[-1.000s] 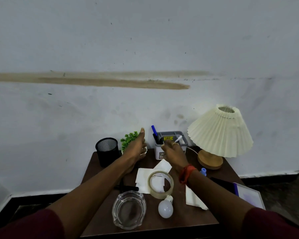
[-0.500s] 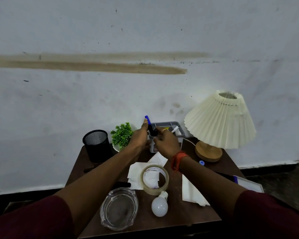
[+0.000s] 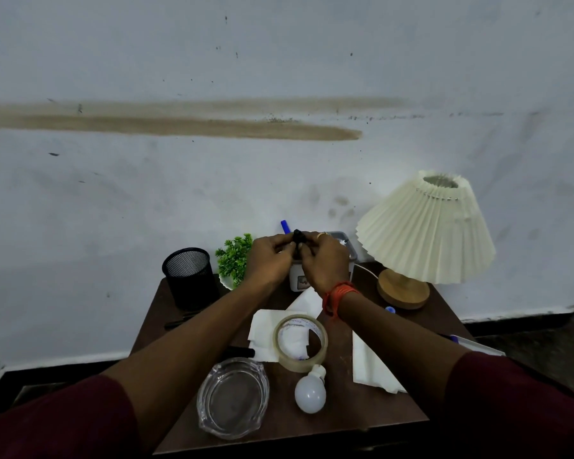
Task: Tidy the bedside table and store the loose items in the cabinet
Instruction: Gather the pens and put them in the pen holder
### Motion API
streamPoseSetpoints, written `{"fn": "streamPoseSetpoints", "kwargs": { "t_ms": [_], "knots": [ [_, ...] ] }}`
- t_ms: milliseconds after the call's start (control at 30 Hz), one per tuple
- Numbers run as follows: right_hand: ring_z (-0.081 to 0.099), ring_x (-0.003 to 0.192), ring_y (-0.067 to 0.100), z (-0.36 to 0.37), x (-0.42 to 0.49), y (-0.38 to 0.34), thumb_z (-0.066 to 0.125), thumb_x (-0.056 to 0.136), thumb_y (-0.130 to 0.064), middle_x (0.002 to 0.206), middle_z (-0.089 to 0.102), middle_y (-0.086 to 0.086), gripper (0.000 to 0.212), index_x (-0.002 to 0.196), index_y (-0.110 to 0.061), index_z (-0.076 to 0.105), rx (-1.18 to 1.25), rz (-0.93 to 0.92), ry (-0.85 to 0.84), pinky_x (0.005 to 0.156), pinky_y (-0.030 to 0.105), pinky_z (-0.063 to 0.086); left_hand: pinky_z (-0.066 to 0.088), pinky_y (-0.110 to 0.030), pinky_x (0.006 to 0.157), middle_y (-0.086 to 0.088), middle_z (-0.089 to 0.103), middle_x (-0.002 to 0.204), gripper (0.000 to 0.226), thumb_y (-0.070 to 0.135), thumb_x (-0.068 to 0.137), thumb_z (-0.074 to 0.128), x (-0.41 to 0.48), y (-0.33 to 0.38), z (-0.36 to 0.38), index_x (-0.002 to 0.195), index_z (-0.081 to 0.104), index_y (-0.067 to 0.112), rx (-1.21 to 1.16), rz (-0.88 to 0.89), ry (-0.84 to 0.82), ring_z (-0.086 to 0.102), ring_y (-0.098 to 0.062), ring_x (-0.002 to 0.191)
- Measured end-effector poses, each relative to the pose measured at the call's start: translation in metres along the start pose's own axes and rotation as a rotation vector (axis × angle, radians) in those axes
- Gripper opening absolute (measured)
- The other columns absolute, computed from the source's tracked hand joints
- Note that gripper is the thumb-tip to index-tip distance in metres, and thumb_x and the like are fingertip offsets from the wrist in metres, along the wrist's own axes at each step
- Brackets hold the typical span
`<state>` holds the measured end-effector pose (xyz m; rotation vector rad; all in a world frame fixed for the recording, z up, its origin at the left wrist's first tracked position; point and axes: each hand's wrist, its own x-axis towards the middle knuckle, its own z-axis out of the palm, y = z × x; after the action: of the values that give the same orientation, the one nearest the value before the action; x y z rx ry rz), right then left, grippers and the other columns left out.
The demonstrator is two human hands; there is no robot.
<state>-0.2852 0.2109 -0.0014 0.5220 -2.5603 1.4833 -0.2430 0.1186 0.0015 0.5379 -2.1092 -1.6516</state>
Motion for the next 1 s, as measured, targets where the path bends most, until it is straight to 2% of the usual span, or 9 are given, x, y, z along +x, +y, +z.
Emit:
{"fn": "streamPoseSetpoints", "kwargs": {
  "t_ms": [100, 200, 333, 433, 567, 833, 1000],
  "knots": [
    [0.069, 0.097, 0.019, -0.008, -0.004, -0.016, 0.057, 0.088, -0.021, 0.105, 0.074, 0.003, 0.028, 0.113, -0.019, 0.069, 0.051, -0.059, 0.005, 0.088, 0.040, 0.056, 0.058, -0.044, 0.087, -0.008, 0.076, 0.099, 0.027, 0.019, 0.088, 0.065, -0.006, 0.010, -0.014, 0.114, 0.072, 0.016, 0.026, 0.094, 0.064, 0.072, -0.020, 0.092],
    [0.070, 0.091, 0.016, -0.018, -0.008, -0.039, 0.061, 0.088, -0.022, 0.104, 0.074, 0.002, 0.026, 0.112, -0.020, 0.070, 0.056, -0.130, 0.020, 0.087, 0.035, 0.056, 0.059, -0.045, 0.082, -0.001, 0.078, 0.088, 0.025, 0.028, 0.082, 0.068, -0.010, 0.023, -0.034, 0.105, 0.075, 0.022, 0.027, 0.134, 0.103, 0.074, -0.016, 0.085],
    [0.070, 0.092, 0.015, -0.023, -0.015, -0.076, 0.061, 0.089, -0.026, 0.102, 0.074, 0.001, 0.026, 0.113, -0.023, 0.070, 0.011, -0.200, 0.022, 0.087, 0.026, 0.052, 0.061, -0.041, 0.079, -0.005, 0.077, 0.091, 0.022, 0.021, 0.087, 0.068, -0.023, 0.050, -0.063, 0.108, 0.074, 0.015, -0.009, 0.178, 0.144, 0.074, -0.013, 0.084],
    [0.070, 0.093, 0.015, -0.018, -0.021, -0.105, 0.061, 0.088, -0.027, 0.101, 0.075, 0.001, 0.026, 0.112, -0.022, 0.070, 0.042, -0.226, 0.004, 0.088, 0.029, 0.053, 0.062, -0.038, 0.077, -0.005, 0.077, 0.093, 0.022, 0.017, 0.089, 0.065, -0.032, 0.066, -0.089, 0.109, 0.074, 0.013, 0.009, 0.231, 0.197, 0.074, -0.012, 0.082],
    [0.070, 0.094, 0.019, 0.002, -0.031, -0.138, 0.061, 0.087, -0.026, 0.100, 0.075, 0.003, 0.026, 0.111, -0.021, 0.070, 0.073, -0.256, -0.046, 0.089, 0.032, 0.054, 0.060, -0.039, 0.082, 0.001, 0.077, 0.094, 0.025, 0.028, 0.087, 0.063, -0.042, 0.067, -0.131, 0.107, 0.074, 0.020, 0.133, 0.289, 0.282, 0.074, -0.011, 0.086],
    [0.068, 0.101, 0.020, 0.060, -0.048, -0.153, 0.060, 0.087, -0.021, 0.104, 0.074, 0.003, 0.027, 0.112, -0.020, 0.069, 0.099, -0.221, -0.187, 0.094, 0.036, 0.052, 0.060, -0.038, 0.083, 0.001, 0.077, 0.097, 0.022, 0.026, 0.088, 0.064, -0.053, 0.039, -0.183, 0.106, 0.075, 0.022, 0.274, 0.244, 0.347, 0.073, -0.012, 0.088],
    [0.067, 0.102, 0.020, 0.085, -0.049, -0.138, 0.058, 0.088, -0.020, 0.105, 0.074, 0.003, 0.027, 0.112, -0.020, 0.070, 0.052, -0.220, -0.225, 0.095, 0.032, 0.050, 0.055, -0.025, 0.084, 0.000, 0.077, 0.099, 0.022, 0.025, 0.090, 0.063, -0.052, 0.019, -0.188, 0.107, 0.076, 0.022, 0.341, 0.201, 0.353, 0.072, -0.011, 0.093]
  ]
}}
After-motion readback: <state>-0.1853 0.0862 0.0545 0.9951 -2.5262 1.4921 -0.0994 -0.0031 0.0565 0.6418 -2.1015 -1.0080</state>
